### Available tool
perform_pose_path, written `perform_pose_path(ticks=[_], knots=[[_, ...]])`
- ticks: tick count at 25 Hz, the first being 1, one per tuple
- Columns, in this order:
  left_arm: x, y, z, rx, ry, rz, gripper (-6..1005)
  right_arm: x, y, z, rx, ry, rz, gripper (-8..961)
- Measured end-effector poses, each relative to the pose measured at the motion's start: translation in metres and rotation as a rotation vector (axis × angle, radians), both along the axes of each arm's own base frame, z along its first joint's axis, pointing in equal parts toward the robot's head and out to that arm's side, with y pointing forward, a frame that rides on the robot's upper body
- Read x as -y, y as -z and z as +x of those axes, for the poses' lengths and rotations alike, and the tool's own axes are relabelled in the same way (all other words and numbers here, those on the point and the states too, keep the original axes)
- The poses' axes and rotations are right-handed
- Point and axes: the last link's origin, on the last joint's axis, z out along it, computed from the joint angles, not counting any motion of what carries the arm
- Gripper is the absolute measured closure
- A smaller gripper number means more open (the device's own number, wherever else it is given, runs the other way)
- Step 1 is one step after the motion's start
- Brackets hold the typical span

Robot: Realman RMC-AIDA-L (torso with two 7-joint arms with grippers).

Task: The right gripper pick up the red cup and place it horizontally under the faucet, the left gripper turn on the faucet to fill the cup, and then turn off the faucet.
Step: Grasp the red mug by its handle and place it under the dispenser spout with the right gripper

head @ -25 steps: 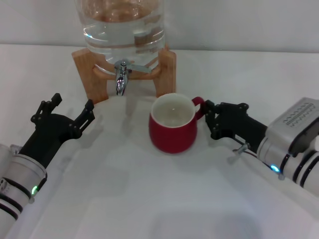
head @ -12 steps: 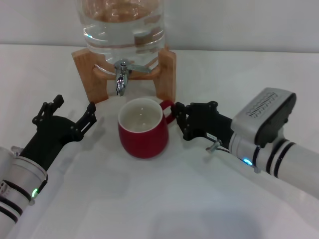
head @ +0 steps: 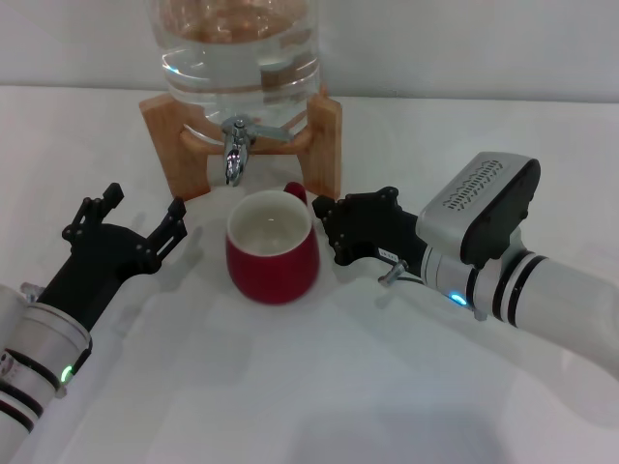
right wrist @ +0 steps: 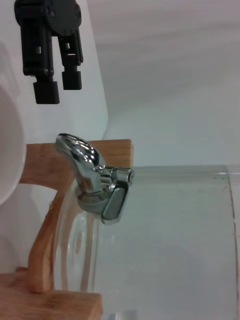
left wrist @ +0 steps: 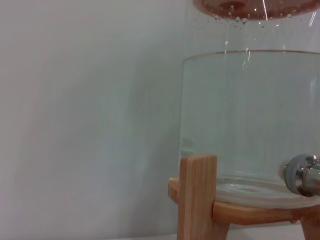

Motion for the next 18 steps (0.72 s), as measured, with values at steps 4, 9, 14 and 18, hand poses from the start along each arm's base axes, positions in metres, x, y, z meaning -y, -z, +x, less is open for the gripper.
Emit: perform_pose_path(ticks=[4,9,14,18], knots=[[-0.0002,-0.0001,0.0003,0.0,0.001,0.001,113,-0.0012,-0.0007,-0.0004,-0.001,0.001,0.004,953],[-0.0024,-0.0002,0.0022,0.001,0.008,0.001,113,-0.0007,-0.0002,-0.0005,0.0,-0.001,0.001,951],[-0.0039,-0.0002,0.0035,0.001,0.012,0.001,113,-0.0007,0.0007,-0.0004,0.008,0.001,-0.003,948],[-0.0039,0.0001,0.0039,0.002,0.012,0.001,113,-0.0008,0.0008,-0.0001,0.011,0.002,-0.004,946]])
